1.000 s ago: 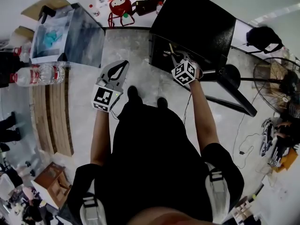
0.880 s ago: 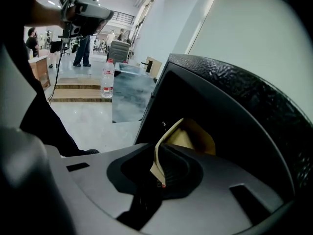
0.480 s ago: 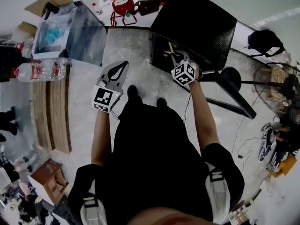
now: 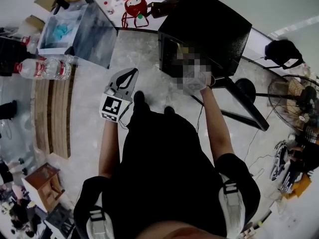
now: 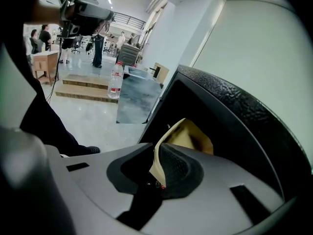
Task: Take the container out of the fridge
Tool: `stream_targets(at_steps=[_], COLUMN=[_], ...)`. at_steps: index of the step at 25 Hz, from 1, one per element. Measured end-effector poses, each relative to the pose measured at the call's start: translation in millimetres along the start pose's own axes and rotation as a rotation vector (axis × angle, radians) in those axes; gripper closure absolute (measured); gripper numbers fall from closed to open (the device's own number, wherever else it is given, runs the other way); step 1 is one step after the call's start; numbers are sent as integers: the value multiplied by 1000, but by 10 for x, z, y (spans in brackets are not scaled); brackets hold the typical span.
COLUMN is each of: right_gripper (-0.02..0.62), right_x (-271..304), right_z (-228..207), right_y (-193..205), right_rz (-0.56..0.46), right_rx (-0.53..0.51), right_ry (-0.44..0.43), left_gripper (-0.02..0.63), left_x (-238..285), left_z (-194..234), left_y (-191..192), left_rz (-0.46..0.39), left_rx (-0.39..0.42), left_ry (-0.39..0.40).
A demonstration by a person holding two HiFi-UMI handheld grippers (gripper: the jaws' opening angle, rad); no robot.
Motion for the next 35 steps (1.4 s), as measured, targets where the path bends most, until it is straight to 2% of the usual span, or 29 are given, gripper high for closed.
stream_targets(at_steps=[8,23,30,35], right_gripper=[548,548,546,546], right_x=[-81,-233,-288,-330], right_z=[79,322,466,595], right_y=[2,60,51,50], right_rz=[-22,-49,-54,-28], right_rx=[-36,-113,-121,-105], right_ry=[-32,-70,-62,-39], left_gripper=[589,589,589,589], left_x=[-206,-595,-774,-910], left_z=[-121,-570,-604,-528], left_y=[6,60,126,173], left_rz=[11,23,32,43], left_rx=[-25,-42,-38,-35], left_ry=[-73,-150,-163,-136])
Point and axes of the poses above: the fingertips, and each gripper's own axes: x forward along the fingers, z to its left, y out of its underside, the point moved 3 cm from there along -x, backward along the fingers, and after that the axes turned 15 degrees about -y, right-handed, at the moved point
